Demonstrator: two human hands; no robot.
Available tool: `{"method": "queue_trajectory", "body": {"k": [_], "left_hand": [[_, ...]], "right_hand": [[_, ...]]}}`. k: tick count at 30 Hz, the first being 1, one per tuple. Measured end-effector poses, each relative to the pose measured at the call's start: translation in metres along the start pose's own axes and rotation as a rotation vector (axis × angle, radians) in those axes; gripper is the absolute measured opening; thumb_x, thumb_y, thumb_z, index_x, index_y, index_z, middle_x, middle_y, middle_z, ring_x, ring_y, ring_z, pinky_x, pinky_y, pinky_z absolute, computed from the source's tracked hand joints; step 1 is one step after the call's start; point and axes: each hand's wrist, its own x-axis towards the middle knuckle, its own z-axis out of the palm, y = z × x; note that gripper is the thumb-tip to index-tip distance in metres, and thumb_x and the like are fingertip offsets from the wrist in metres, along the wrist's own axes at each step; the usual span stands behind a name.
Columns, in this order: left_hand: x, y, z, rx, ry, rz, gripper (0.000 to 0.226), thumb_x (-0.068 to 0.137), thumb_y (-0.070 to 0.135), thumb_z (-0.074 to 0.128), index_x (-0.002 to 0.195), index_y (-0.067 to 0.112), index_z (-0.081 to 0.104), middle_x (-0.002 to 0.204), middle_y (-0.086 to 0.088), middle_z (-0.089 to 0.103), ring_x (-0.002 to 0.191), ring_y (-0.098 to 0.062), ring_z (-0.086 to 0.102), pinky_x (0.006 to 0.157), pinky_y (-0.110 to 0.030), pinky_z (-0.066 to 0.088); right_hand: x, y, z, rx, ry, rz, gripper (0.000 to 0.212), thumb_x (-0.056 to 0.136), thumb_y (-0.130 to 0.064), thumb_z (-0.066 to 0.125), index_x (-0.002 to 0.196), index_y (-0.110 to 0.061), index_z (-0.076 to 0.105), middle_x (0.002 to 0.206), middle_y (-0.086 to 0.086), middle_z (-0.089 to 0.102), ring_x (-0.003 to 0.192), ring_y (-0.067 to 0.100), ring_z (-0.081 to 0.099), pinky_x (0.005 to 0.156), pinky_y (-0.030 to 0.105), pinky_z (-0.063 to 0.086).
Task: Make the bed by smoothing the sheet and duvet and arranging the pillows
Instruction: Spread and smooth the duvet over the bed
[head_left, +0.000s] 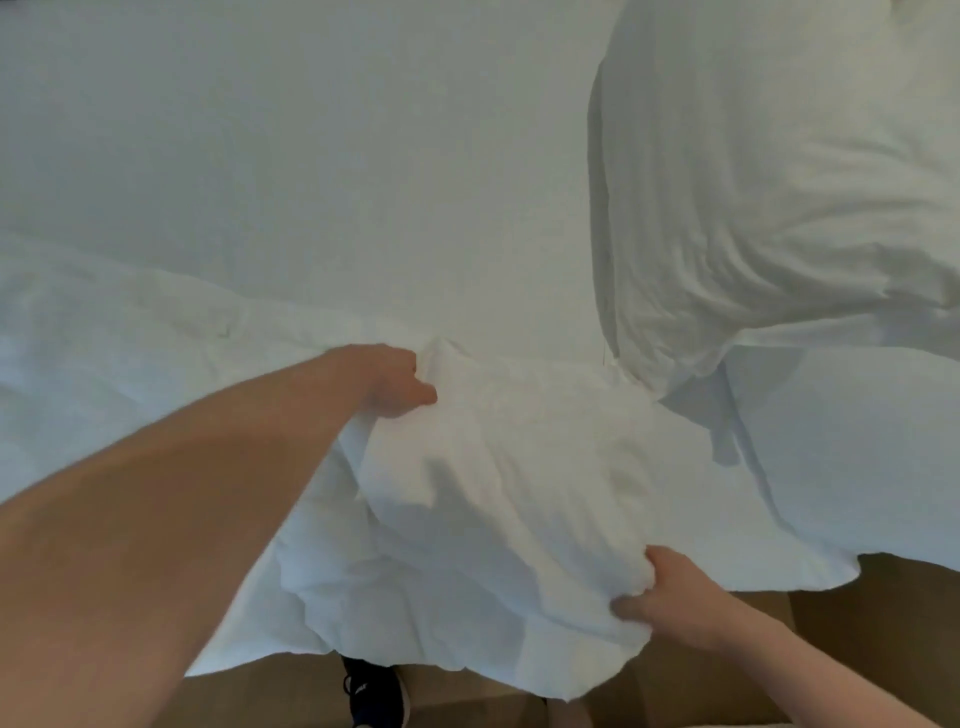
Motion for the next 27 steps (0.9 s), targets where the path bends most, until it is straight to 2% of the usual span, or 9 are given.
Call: {"method": "queue_trajectory", "body": {"k": [4, 7, 10, 13, 15, 18, 21, 24, 27], "left_hand": [[-0.015, 0.004, 0.071, 0.101, -0.136, 0.049, 0.07, 0.082, 0.075, 0.05, 0.127, 0.023, 0.062, 0.131, -0.005, 0.065, 0.118, -0.027, 0.06, 0.095, -0.038, 0.047], [-0.023, -0.001, 0.105, 0.031, -0.182, 0.051, 0.063, 0.081, 0.075, 0.053, 0.115, 0.023, 0.067, 0.119, -0.001, 0.067, 0.109, -0.022, 0.062, 0.086, -0.034, 0.046], [-0.008, -0.012, 0.104, -0.31, 0.138, -0.035, 0.051, 0.072, 0.059, 0.072, 0.109, 0.027, 0.058, 0.123, -0.001, 0.058, 0.098, -0.024, 0.063, 0.084, -0.035, 0.05], [0.023, -0.017, 0.077, -0.429, 0.554, -0.076, 0.08, 0.073, 0.042, 0.083, 0.138, 0.021, 0.04, 0.155, -0.002, 0.019, 0.1, -0.035, 0.067, 0.084, -0.042, 0.051], [0.048, -0.022, 0.056, -0.366, 0.586, -0.062, 0.106, 0.069, 0.043, 0.087, 0.152, 0.025, 0.023, 0.166, 0.004, -0.006, 0.105, -0.034, 0.067, 0.084, -0.042, 0.052], [0.084, -0.035, 0.046, -0.227, 0.282, -0.091, 0.144, 0.055, 0.057, 0.092, 0.16, 0.032, -0.004, 0.161, 0.003, 0.027, 0.117, -0.031, 0.064, 0.095, -0.042, 0.054], [0.085, -0.044, 0.059, -0.008, 0.103, -0.108, 0.113, 0.058, 0.067, 0.082, 0.151, 0.029, 0.032, 0.128, -0.002, 0.063, 0.112, -0.028, 0.065, 0.095, -0.04, 0.054], [0.061, -0.064, 0.065, 0.002, 0.282, -0.114, 0.048, 0.08, 0.061, 0.061, 0.12, 0.033, 0.064, 0.117, 0.001, 0.07, 0.108, -0.025, 0.067, 0.087, -0.036, 0.052], [0.014, -0.096, 0.039, -0.138, 0.576, -0.15, 0.034, 0.085, 0.059, 0.06, 0.107, 0.033, 0.068, 0.105, -0.001, 0.074, 0.099, -0.028, 0.07, 0.075, -0.034, 0.049]], "right_hand": [[0.029, 0.002, -0.036, 0.264, 0.02, 0.259, 0.111, 0.061, -0.061, 0.09, 0.148, -0.02, 0.034, 0.129, -0.002, 0.056, 0.107, 0.018, 0.061, 0.09, 0.034, 0.053], [0.057, -0.029, -0.061, 0.516, 0.124, 0.189, 0.131, 0.052, -0.076, 0.082, 0.16, -0.033, 0.021, 0.155, -0.003, 0.042, 0.134, 0.027, 0.049, 0.11, 0.051, 0.041], [0.097, -0.059, -0.07, 0.473, 0.401, 0.133, 0.131, 0.059, -0.075, 0.081, 0.162, -0.021, 0.021, 0.164, 0.001, 0.032, 0.143, 0.027, 0.042, 0.115, 0.046, 0.037], [0.14, -0.077, -0.063, 0.256, 0.515, 0.152, 0.138, 0.053, -0.081, 0.077, 0.158, -0.009, 0.024, 0.162, 0.011, 0.033, 0.146, 0.029, 0.038, 0.118, 0.045, 0.035], [0.16, -0.078, -0.052, 0.251, 0.526, 0.225, 0.142, 0.058, -0.076, 0.079, 0.161, -0.008, 0.01, 0.166, 0.015, 0.021, 0.149, 0.032, 0.032, 0.121, 0.045, 0.032], [0.18, -0.066, -0.039, 0.402, 0.529, 0.321, 0.139, 0.067, -0.066, 0.083, 0.161, -0.01, -0.002, 0.164, 0.016, 0.027, 0.146, 0.035, 0.039, 0.118, 0.043, 0.035], [0.173, -0.057, -0.03, 0.466, 0.506, 0.273, 0.11, 0.05, -0.063, 0.086, 0.141, -0.011, 0.051, 0.133, 0.011, 0.065, 0.117, 0.031, 0.064, 0.103, 0.044, 0.052], [0.139, -0.07, -0.02, 0.408, 0.719, 0.027, 0.046, 0.071, -0.041, 0.083, 0.11, -0.027, 0.061, 0.103, 0.0, 0.072, 0.092, 0.023, 0.068, 0.085, 0.04, 0.057], [0.097, -0.1, -0.027, 0.481, 1.002, -0.235, 0.03, 0.078, -0.019, 0.076, 0.095, -0.029, 0.052, 0.081, -0.002, 0.065, 0.073, 0.017, 0.063, 0.068, 0.039, 0.051]]}}
